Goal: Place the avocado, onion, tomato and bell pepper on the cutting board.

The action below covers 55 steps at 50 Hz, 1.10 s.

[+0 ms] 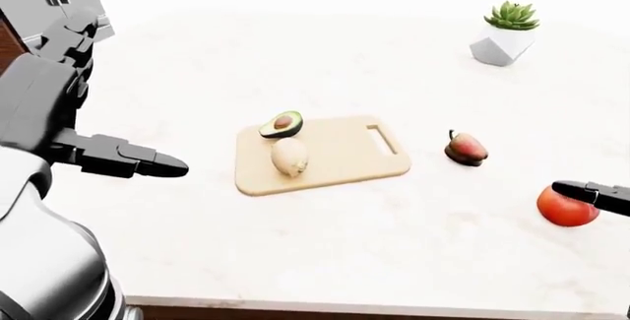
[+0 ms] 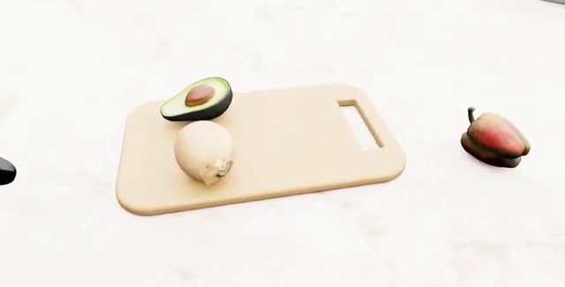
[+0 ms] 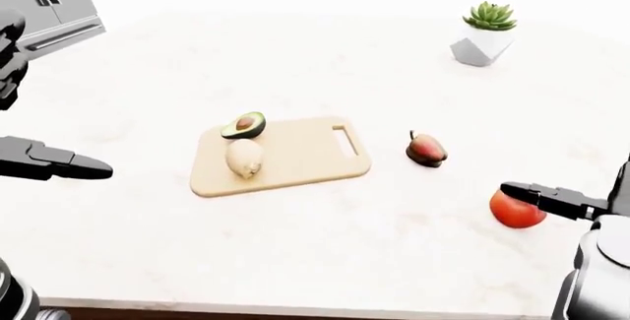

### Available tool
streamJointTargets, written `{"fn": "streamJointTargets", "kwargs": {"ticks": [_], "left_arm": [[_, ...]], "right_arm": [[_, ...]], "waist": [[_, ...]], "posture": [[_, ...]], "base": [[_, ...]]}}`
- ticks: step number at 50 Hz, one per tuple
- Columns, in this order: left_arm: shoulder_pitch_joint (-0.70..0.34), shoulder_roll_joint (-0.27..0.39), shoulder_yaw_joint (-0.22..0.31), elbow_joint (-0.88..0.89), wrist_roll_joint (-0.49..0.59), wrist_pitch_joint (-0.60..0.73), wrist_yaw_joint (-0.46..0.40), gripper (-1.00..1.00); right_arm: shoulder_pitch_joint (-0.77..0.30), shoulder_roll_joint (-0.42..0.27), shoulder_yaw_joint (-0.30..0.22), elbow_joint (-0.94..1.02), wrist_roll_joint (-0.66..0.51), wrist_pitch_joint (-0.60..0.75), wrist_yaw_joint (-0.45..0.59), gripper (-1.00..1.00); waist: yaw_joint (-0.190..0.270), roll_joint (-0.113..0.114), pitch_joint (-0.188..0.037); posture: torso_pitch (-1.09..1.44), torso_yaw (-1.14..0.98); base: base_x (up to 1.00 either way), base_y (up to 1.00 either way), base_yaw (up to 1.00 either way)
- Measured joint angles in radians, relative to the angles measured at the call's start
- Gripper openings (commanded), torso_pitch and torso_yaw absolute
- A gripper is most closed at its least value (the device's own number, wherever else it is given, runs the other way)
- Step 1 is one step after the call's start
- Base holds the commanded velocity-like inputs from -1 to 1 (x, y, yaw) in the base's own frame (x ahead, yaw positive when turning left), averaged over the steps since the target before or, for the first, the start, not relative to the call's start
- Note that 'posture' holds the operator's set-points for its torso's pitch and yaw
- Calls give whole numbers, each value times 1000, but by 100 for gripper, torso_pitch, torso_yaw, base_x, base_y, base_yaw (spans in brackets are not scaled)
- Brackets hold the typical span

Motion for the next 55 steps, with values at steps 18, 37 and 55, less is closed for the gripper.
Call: {"fn": "streamJointTargets", "kwargs": {"ticks": [18,37,55], "left_arm": [[12,-6,1,6,-9,-14,10,100],[9,-3,2,8,-8,-16,7,100],[4,4,7,9,-7,-15,0,100]], "right_arm": [[26,53,16,-28,30,-14,24,100],[34,69,34,-7,35,-40,51,100],[45,86,62,25,7,-118,33,100]], "waist": [[0,1,-6],[0,2,-12],[2,-6,-20]], "posture": [[-21,0],[-21,0],[-21,0]], "base": [[0,0,0],[0,0,0],[0,0,0]]}}
